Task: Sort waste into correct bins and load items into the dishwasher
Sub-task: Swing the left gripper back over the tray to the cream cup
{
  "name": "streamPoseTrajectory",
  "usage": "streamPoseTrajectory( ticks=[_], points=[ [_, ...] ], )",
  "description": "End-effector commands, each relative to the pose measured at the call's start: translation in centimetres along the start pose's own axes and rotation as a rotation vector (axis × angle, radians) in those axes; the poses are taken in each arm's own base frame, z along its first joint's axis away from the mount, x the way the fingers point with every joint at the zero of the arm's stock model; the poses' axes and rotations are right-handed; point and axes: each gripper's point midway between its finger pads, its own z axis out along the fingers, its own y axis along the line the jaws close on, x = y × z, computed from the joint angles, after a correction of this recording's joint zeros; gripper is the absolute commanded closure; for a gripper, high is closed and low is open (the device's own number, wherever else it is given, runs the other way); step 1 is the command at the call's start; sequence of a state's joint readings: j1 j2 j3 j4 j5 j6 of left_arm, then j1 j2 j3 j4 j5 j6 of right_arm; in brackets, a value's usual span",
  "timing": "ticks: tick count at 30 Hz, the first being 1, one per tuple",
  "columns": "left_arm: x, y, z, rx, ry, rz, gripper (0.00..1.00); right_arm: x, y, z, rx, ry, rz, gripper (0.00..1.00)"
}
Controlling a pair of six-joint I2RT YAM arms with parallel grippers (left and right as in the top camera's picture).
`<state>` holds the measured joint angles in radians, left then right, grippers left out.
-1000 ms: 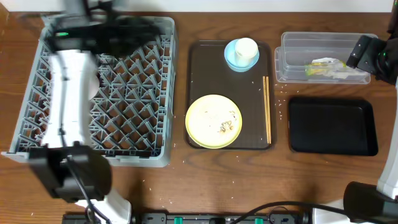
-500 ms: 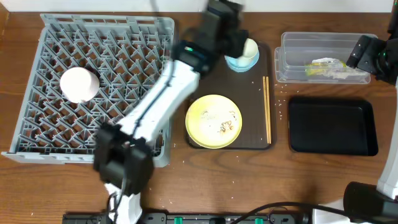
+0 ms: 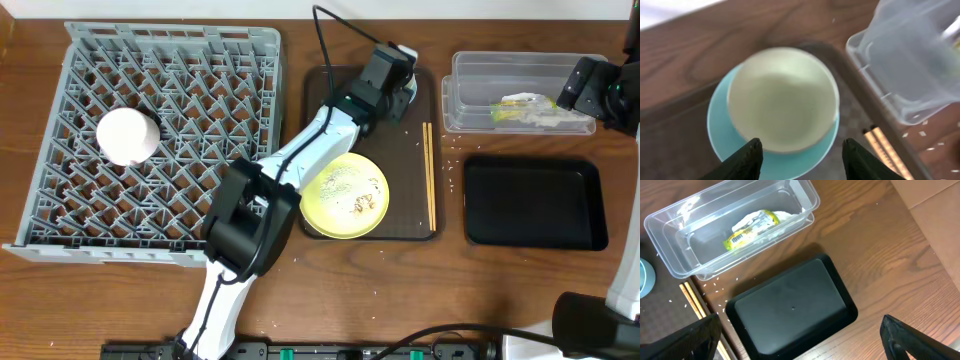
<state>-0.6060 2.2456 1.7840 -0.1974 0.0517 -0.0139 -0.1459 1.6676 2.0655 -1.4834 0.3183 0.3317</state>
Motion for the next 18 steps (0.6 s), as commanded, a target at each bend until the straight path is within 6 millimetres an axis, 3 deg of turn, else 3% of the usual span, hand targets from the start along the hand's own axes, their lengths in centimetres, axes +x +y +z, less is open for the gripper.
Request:
streamPoseTrajectory(
  ticks=[1, 14, 18],
  points=[
    [0.2, 0.2, 0.6, -0.014, -0.001, 0.022, 0.47, -0.1, -0.4, 0.1, 0.016, -0.002, -0.004, 0.01],
    [2.6, 0.5, 1.1, -0.019, 0.083, 0.02, 0.47, -0.3, -0.2, 0.1, 0.012, -0.01, -0.002, 0.01],
    [1.9, 1.2, 0.6, -0.033, 0.067, -0.01, 0.58, -0.2, -0.3, 0.1, 0.014, -0.007, -0.003, 0.01]
  ],
)
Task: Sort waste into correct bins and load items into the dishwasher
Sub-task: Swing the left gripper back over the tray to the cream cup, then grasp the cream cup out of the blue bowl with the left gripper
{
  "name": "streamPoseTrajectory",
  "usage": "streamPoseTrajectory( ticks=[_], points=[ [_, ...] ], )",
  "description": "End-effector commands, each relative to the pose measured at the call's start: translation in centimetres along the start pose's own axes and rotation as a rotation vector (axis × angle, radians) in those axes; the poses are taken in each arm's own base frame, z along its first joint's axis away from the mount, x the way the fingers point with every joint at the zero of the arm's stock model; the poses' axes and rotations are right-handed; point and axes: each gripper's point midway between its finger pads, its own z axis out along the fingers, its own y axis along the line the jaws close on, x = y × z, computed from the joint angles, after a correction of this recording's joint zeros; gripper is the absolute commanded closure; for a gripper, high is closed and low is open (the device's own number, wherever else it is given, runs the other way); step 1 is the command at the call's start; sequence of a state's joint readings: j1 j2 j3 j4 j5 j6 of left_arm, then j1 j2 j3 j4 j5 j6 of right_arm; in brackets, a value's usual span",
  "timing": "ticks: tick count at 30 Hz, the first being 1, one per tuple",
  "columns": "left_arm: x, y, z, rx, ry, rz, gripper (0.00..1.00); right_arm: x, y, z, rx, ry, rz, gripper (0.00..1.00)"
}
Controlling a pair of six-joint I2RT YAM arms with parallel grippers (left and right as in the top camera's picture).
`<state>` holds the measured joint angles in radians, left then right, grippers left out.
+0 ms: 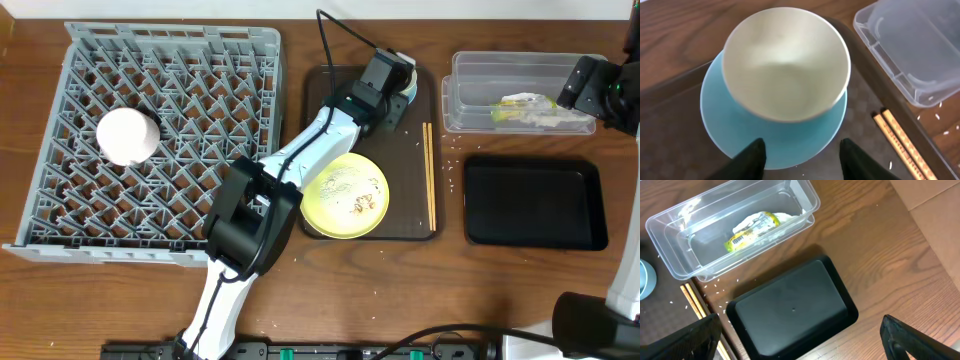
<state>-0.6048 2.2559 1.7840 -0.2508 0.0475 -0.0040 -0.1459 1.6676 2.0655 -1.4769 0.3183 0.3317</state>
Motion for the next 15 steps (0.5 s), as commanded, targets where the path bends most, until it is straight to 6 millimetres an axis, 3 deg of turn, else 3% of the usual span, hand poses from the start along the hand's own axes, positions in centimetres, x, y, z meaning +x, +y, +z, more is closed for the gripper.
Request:
streamPoseTrajectory(
  ticks=[1, 7, 9, 12, 15],
  points=[
    [-0.3, 1.2, -0.1, -0.025, -0.006, -0.049, 0.58, -0.1, -0.3, 0.1, 0.016, -0.001, -0.005, 0.01],
    [-5.1, 3.0, -4.9, -0.028, -0.134, -0.265, 0.56, 0.3, -0.4, 0.1, 0.02, 0.015, -0.011, 0.01],
    [-6.6, 3.5, -6.2, -0.023, -0.181, -0.319, 0.4, 0.3, -0.3, 0.1, 0.015, 0.017, -0.011, 0.01],
    [-8.0, 3.7, -6.8, -0.008, -0.237, -0.383, 0.38, 0.5, 0.2, 0.1, -0.016, 0.026, -0.01, 0.01],
    [-8.3, 3.6, -6.1, 0.002, -0.259, -0.404, 0.36, 0.6, 0.7, 0.1, -0.047, 0.034, -0.009, 0.01]
  ],
)
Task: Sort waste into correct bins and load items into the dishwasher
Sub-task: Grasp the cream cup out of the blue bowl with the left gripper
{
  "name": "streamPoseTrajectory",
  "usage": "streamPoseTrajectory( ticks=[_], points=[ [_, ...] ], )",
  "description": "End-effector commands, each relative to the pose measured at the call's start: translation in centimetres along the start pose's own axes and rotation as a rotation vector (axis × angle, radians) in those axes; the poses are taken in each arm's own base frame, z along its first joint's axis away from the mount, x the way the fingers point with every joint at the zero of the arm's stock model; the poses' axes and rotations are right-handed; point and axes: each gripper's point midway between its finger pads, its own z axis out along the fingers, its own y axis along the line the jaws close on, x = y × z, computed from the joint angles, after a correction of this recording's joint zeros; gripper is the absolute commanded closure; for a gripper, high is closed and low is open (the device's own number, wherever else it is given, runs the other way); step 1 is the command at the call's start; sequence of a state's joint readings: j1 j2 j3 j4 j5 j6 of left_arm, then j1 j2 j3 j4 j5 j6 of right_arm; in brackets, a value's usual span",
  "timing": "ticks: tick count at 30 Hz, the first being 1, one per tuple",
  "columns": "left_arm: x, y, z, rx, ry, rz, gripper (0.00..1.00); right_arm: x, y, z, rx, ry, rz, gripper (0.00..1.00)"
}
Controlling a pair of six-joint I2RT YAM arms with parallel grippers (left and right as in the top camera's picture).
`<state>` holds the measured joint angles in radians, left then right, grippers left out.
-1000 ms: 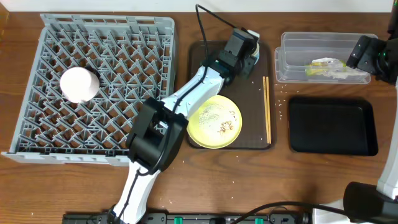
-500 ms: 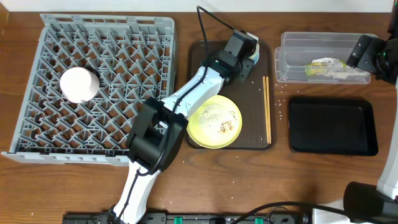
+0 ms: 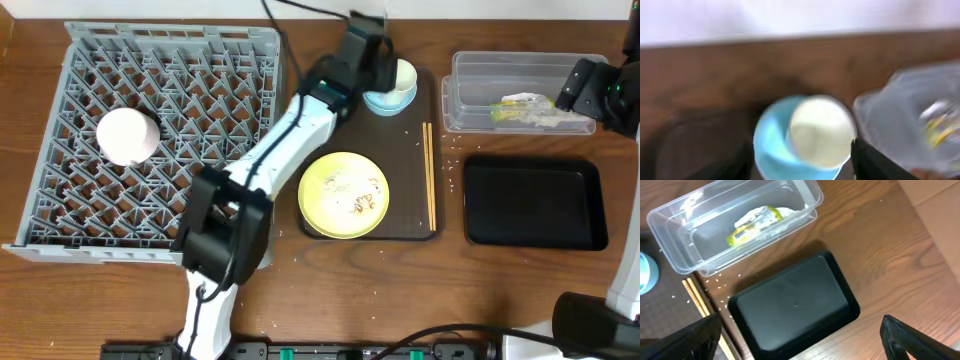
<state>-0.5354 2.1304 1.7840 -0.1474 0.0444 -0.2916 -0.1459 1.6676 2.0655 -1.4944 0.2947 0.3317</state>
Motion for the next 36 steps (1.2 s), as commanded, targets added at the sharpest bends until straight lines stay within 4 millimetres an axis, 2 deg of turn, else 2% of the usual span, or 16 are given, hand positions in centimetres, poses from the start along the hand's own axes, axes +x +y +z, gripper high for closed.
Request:
streamPoseTrajectory(
  ticks=[1, 4, 10, 15, 21, 27, 33, 34, 36],
  points=[
    [-0.5, -0.6, 0.2, 0.007, -0.027, -0.079, 0.36, 0.1, 0.6, 0.1, -0.038, 0.014, -0.004, 0.01],
    [0.3, -0.5, 1.4, 0.009, -0.025, -0.087, 0.35, 0.2, 0.6, 0.1, -0.041, 0.014, -0.004, 0.01],
    [4.8, 1.0, 4.8, -0.028, 0.062, -0.091, 0.33, 0.2, 0.7, 0.1, -0.041, 0.014, -0.004, 0.01],
    [7.2, 2.0, 6.2, -0.052, 0.111, -0.089, 0.34, 0.2, 0.7, 0.1, -0.041, 0.014, -0.004, 0.01],
    [8.4, 4.3, 6.1, -0.17, 0.14, -0.078, 0.38, 0.2, 0.7, 0.1, -0.041, 0.014, -0.004, 0.01],
    [10.2, 6.3, 5.5, -0.228, 0.224, -0.082, 0.52, 0.2, 0.7, 0.1, -0.041, 0.014, -0.004, 0.01],
    [10.7, 6.7, 5.3, -0.232, 0.25, -0.087, 0.52, 0.2, 0.7, 0.1, -0.041, 0.014, -0.004, 0.01],
    [10.6, 6.5, 5.3, -0.223, 0.249, -0.089, 0.55, 0.2, 0.6, 0.1, -0.041, 0.014, -0.004, 0.01],
    [10.4, 6.0, 5.2, -0.196, 0.25, -0.093, 0.74, 0.2, 0.6, 0.1, -0.04, 0.015, -0.004, 0.01]
  ],
)
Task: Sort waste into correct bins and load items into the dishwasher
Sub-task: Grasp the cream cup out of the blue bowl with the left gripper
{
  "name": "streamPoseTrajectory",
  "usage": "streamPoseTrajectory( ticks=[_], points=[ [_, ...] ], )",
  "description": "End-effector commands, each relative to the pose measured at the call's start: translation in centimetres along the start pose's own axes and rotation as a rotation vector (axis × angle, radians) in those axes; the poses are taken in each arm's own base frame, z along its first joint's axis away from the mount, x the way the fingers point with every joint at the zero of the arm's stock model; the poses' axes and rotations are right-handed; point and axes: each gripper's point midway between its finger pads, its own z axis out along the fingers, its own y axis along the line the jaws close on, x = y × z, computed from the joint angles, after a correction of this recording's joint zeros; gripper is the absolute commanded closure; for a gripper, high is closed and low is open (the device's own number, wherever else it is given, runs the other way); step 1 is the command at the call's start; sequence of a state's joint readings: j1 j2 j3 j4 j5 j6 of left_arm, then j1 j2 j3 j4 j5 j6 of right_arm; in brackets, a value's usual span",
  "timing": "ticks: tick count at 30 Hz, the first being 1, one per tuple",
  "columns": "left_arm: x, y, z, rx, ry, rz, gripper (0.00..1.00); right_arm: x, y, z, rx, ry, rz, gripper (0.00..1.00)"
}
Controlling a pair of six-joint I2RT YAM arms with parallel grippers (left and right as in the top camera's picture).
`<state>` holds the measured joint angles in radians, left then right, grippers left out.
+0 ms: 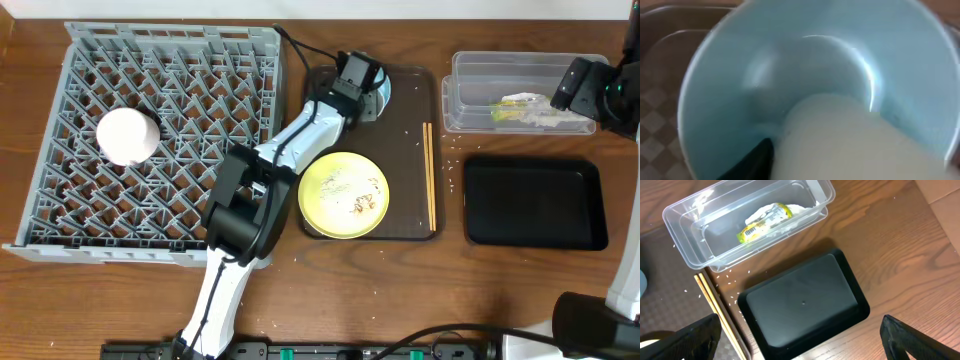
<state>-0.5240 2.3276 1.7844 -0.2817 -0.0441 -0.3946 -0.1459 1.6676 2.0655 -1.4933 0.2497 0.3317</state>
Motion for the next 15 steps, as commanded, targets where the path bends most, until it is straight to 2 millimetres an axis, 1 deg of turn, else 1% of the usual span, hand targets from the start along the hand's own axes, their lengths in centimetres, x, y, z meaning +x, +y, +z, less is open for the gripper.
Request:
streamPoseTrajectory(
  ticks=[1, 2, 3, 6, 7, 9, 13, 15],
  points=[
    [-1.0, -0.6, -0.9, 0.027, -0.018, -0.001, 0.79, 0.0, -0.1, 0.1, 0.003, 0.001, -0.005, 0.01],
    [-1.2, -0.7, -1.1, 0.03, -0.025, -0.001, 0.81, 0.0, -0.1, 0.1, 0.003, 0.001, -0.005, 0.01],
    [-1.5, -0.8, -1.4, 0.034, -0.032, -0.002, 0.87, 0.0, -0.1, 0.1, 0.003, 0.001, -0.005, 0.01],
    [-2.3, -1.1, -2.2, 0.044, -0.054, -0.004, 0.89, -0.1, -0.1, 0.1, 0.002, 0.001, -0.004, 0.01],
    [-2.6, -1.2, -2.4, 0.047, -0.06, -0.004, 0.92, -0.1, -0.1, 0.1, 0.002, 0.001, -0.004, 0.01],
    [-2.9, -1.3, -2.6, 0.052, -0.07, -0.005, 0.92, -0.1, -0.1, 0.1, 0.002, 0.0, -0.004, 0.01],
    [-2.9, -1.3, -2.6, 0.052, -0.069, -0.006, 0.92, -0.1, -0.1, 0.1, 0.003, 0.001, -0.004, 0.01],
    [-3.2, -1.5, -3.0, 0.066, -0.074, -0.008, 0.93, 0.0, -0.2, 0.1, 0.004, 0.003, -0.004, 0.01]
  ],
)
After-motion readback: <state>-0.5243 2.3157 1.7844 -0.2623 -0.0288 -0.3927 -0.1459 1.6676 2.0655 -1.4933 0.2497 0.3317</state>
